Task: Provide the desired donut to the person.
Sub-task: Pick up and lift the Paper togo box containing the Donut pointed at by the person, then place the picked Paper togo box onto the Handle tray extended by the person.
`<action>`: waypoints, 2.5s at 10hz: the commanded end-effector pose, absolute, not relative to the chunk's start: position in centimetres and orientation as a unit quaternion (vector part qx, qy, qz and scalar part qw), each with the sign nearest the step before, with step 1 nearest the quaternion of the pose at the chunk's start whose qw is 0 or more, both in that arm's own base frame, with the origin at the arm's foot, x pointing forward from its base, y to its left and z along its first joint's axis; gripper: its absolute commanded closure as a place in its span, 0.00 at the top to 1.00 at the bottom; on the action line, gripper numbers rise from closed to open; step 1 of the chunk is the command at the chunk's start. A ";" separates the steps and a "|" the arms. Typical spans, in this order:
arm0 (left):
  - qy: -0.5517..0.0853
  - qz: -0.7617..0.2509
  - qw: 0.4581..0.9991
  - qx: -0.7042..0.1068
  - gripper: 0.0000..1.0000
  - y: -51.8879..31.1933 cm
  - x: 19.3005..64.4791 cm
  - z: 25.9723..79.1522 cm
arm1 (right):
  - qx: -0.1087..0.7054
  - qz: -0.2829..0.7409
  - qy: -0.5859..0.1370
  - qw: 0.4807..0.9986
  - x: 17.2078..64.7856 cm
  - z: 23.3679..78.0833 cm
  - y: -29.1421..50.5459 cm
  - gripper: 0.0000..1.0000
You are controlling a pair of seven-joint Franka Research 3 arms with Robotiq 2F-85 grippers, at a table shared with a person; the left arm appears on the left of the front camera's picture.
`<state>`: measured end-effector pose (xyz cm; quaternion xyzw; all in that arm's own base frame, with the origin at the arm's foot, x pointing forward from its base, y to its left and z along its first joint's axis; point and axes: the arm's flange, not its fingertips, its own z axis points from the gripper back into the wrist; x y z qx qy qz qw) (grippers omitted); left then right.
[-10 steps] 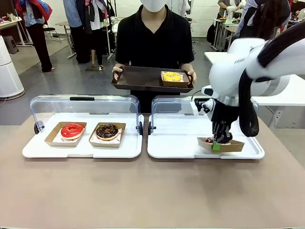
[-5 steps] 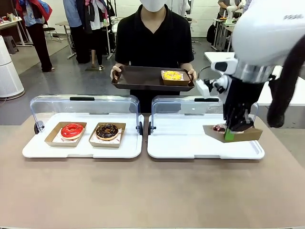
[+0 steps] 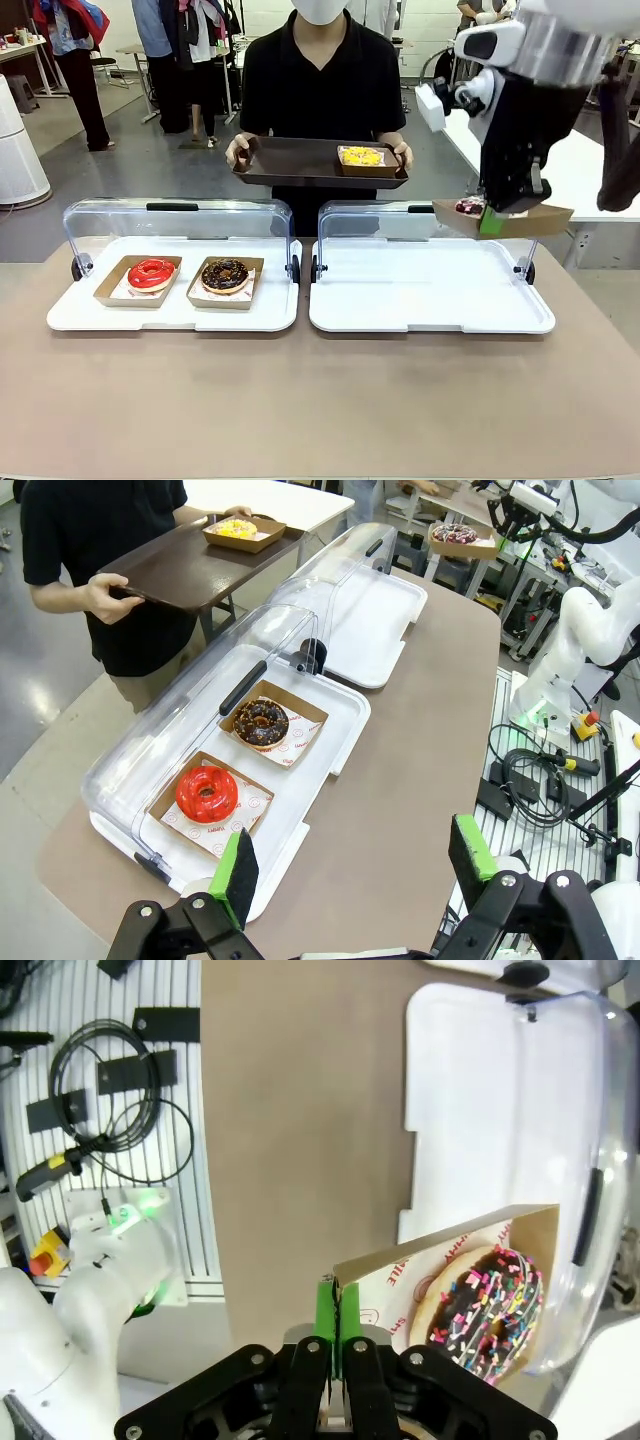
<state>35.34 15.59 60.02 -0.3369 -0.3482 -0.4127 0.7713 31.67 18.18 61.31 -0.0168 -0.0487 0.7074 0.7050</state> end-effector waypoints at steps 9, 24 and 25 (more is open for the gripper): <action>-0.348 -0.418 0.769 -0.337 1.00 15.7 35.2 60.0 | -0.014 0.708 -0.049 0.705 32.2 61.7 18.3 0.00; -0.348 -0.418 0.769 -0.337 1.00 15.7 35.2 60.0 | -0.068 0.701 -0.095 0.703 32.9 67.5 25.9 0.01; -0.348 -0.418 0.769 -0.337 1.00 15.7 35.2 60.0 | -0.083 0.706 -0.111 0.695 33.6 69.0 28.7 0.01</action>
